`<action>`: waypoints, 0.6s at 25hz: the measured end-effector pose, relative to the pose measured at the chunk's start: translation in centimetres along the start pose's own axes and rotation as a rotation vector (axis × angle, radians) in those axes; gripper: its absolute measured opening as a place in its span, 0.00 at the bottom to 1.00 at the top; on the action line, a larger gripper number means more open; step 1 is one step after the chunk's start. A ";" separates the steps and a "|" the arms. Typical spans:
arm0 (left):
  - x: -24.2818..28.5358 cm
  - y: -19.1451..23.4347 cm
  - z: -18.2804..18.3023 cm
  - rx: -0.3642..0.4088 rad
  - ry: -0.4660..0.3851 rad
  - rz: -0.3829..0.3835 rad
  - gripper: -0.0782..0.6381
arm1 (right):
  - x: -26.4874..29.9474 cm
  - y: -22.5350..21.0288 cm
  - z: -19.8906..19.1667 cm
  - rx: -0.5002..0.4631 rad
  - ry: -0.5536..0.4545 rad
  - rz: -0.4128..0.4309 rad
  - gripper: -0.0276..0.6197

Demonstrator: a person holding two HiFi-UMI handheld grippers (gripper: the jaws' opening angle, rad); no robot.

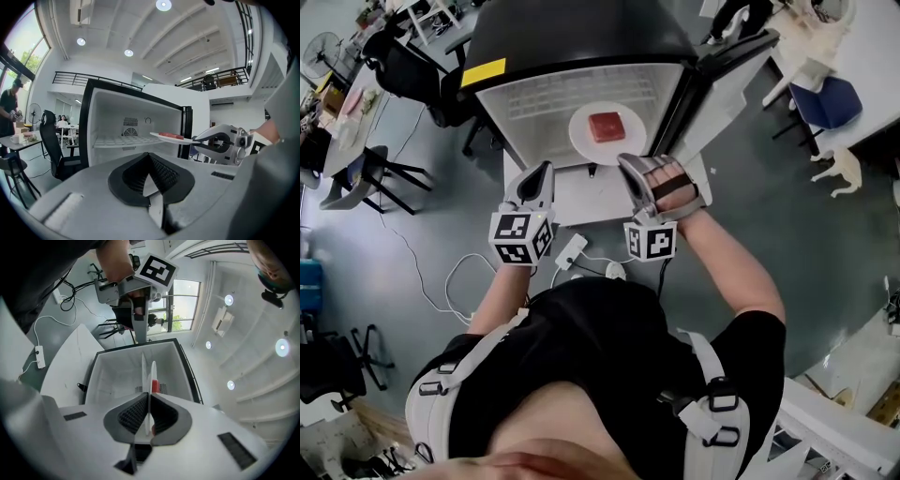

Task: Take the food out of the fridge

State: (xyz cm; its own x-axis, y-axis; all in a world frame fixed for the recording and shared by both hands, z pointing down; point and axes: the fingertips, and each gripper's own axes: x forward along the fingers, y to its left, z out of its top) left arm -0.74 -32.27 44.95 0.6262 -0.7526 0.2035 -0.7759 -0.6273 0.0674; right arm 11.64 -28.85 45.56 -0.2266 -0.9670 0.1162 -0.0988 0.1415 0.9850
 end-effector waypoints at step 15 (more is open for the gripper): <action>0.1 -0.9 1.5 0.018 -0.028 -0.011 0.11 | 0.0 -4.4 -2.3 -0.099 0.049 -0.038 0.08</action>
State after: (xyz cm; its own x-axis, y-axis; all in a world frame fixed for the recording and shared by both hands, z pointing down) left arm 0.12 -32.06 43.44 0.6369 -0.7507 0.1754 -0.7674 -0.6390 0.0520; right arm 14.28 -29.98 41.54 -0.1768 -0.9808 0.0825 -0.0101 0.0856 0.9963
